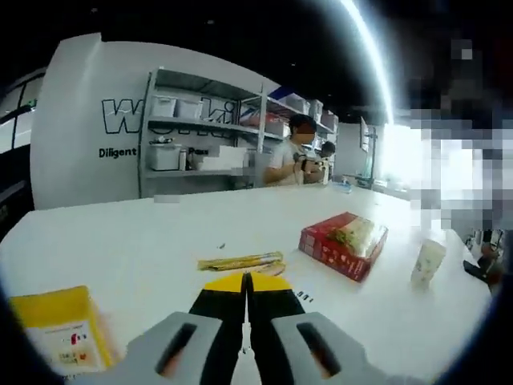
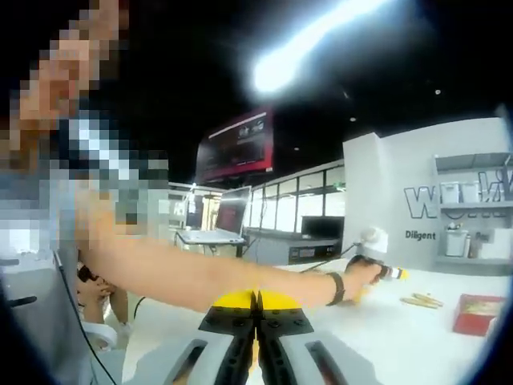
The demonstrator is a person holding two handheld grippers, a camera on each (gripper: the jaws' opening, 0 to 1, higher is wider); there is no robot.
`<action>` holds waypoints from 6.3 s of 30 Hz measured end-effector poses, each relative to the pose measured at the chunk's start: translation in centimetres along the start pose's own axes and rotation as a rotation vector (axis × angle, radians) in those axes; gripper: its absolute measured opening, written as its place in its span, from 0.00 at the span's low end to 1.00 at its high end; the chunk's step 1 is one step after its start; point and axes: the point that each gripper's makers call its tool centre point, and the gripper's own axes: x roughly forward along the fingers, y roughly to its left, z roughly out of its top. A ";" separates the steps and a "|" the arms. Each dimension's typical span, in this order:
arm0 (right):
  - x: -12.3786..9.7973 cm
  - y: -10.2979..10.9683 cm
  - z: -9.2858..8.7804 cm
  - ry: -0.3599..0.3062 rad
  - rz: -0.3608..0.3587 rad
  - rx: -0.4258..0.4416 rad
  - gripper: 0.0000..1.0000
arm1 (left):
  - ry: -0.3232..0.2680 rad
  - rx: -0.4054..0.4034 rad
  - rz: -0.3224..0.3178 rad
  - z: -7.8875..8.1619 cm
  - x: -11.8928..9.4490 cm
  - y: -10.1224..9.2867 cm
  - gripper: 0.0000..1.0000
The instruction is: Tear open the coffee pouch, take out the coffee, and pour the coffee from the pouch into the cup
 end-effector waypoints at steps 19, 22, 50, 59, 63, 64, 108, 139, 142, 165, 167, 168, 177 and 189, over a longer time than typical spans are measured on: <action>-0.1 -1.3 -0.4 -0.015 -0.001 0.013 0.00 | 0.287 0.000 0.065 -4.9 4.3 1.4 0.04; -0.2 -1.2 -0.3 -0.018 0.002 0.012 0.00 | 0.287 0.011 0.093 -4.8 4.4 1.9 0.05; -0.4 -1.9 -0.2 -0.036 0.014 0.020 0.00 | 0.306 -0.175 0.041 -5.9 6.7 1.7 0.57; -0.2 -2.0 -0.1 -0.041 0.018 0.020 0.00 | 0.289 -0.157 0.037 -5.4 7.1 2.0 0.95; -0.2 -2.0 -0.1 -0.042 0.018 0.021 0.00 | 0.273 -0.181 0.011 -4.8 6.8 1.4 0.94; -0.2 -1.9 -0.1 -0.042 0.018 0.020 0.00 | 0.271 -0.189 0.005 -4.5 6.7 1.4 0.86; 0.1 -1.3 1.0 -0.057 0.048 0.005 0.00 | -0.036 0.121 -0.119 1.6 -3.2 -3.8 0.57; -0.6 1.0 1.1 -0.012 0.097 -0.026 0.00 | -0.187 0.086 -0.284 -2.0 -23.8 -12.9 0.57; -0.6 1.2 1.0 -0.008 0.102 -0.026 0.00 | -0.198 0.086 -0.308 -2.7 -26.1 -14.2 0.57; -1.9 4.5 1.7 0.026 0.143 -0.023 0.00 | -0.221 0.055 -0.498 -8.4 -40.5 -23.0 0.54; -1.9 4.9 2.1 0.030 0.153 -0.030 0.00 | -0.202 0.085 -0.547 -9.0 -41.4 -24.3 0.54; -1.9 5.1 2.3 0.030 0.160 -0.031 0.00 | -0.200 0.098 -0.562 -9.1 -41.8 -24.8 0.54; -1.3 7.8 2.7 0.064 0.221 -0.052 0.00 | -0.161 0.177 -0.680 -10.7 -44.1 -28.5 0.48; 0.6 10.4 2.9 0.057 0.351 -0.021 0.00 | -0.116 0.145 -0.858 -11.4 -45.7 -29.4 0.31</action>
